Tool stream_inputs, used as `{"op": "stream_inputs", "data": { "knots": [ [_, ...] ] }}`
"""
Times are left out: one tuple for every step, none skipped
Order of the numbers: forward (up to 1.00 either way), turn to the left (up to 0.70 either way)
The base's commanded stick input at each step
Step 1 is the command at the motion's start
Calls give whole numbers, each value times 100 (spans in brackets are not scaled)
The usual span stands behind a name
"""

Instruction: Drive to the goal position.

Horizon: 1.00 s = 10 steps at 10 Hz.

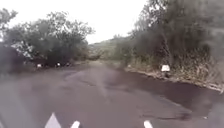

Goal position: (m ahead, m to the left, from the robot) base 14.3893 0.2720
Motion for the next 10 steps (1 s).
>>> {"op": "stream_inputs", "data": {
  "knots": [
    [100, 40],
    [100, 30],
    [100, 15],
    [100, 0],
    [100, 0],
    [100, 0],
    [100, 0],
    [100, 0],
    [100, 0],
    [100, 0]
  ]
}}
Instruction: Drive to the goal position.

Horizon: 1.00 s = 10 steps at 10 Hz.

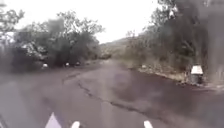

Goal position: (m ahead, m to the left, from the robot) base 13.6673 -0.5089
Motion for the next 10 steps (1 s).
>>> {"op": "stream_inputs", "data": {
  "knots": [
    [100, 0],
    [100, 0],
    [100, 0],
    [100, 0],
    [100, 0],
    [100, 0],
    [100, 0],
    [100, 0],
    [100, 0],
    [100, 0]
  ]
}}
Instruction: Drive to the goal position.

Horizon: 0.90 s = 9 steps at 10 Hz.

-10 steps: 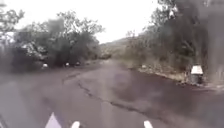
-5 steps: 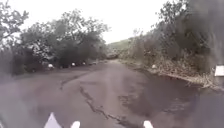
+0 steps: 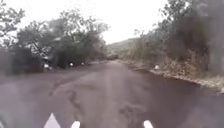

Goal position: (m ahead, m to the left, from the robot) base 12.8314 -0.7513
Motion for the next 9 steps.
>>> {"op": "stream_inputs", "data": {
  "knots": [
    [100, 0],
    [100, 0],
    [100, 0],
    [100, 0],
    [100, 0],
    [100, 0],
    [100, 0],
    [100, 0],
    [100, 0]
  ]
}}
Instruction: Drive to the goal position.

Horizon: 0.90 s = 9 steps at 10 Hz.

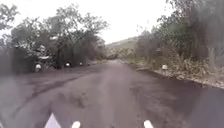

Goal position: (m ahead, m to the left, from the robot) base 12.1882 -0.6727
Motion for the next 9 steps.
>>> {"op": "stream_inputs", "data": {
  "knots": [
    [100, 0],
    [100, 0],
    [100, 0],
    [100, 0],
    [100, 0],
    [100, 0],
    [100, 0],
    [100, 0],
    [100, 0]
  ]
}}
